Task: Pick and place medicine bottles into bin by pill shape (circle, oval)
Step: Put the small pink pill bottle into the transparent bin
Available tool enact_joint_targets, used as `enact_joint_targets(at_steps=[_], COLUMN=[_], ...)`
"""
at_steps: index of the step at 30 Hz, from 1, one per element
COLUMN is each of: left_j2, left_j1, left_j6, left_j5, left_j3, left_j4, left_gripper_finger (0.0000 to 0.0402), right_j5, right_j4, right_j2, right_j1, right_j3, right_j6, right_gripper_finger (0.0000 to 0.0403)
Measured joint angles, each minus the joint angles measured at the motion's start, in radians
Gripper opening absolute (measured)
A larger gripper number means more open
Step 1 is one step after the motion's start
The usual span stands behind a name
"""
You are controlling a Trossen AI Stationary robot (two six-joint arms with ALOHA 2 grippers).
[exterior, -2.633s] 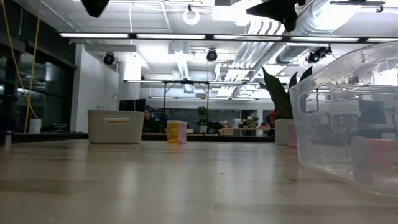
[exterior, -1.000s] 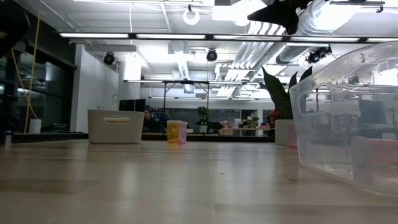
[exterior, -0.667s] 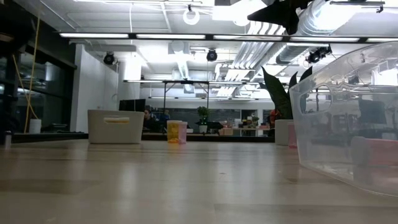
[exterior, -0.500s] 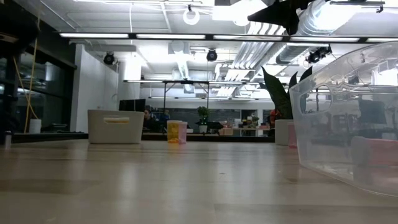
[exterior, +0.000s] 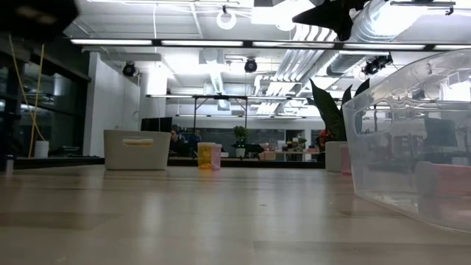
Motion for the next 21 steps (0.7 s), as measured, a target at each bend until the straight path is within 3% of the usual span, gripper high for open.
enact_joint_targets(at_steps=[7,10,14,21], left_j2=[-0.226,-0.290,-0.291,-0.186], left_j1=[0.221,0.350,0.500,0.629], left_j6=[0.141,0.218,0.278,0.287], left_j5=[-0.127,-0.110,-0.020,0.029], left_j3=[0.000,0.000,0.000,0.020], left_j4=[0.030,0.109,0.221,0.363], left_gripper_finger=[0.0117,0.0117,0.0117,0.0117], right_j5=[-0.136,-0.168,-0.183,-0.176], right_j4=[0.005,0.035,0.109,-0.021], right_j2=[0.050,0.110,0.205,0.377], right_j1=[0.001,0.007,0.019,0.021], right_j3=[0.000,0.000,0.012,0.173], right_j6=[-0.058,-0.074,-0.143,-0.235], right_gripper_finger=[0.0240,0.0240,0.0240,0.0240])
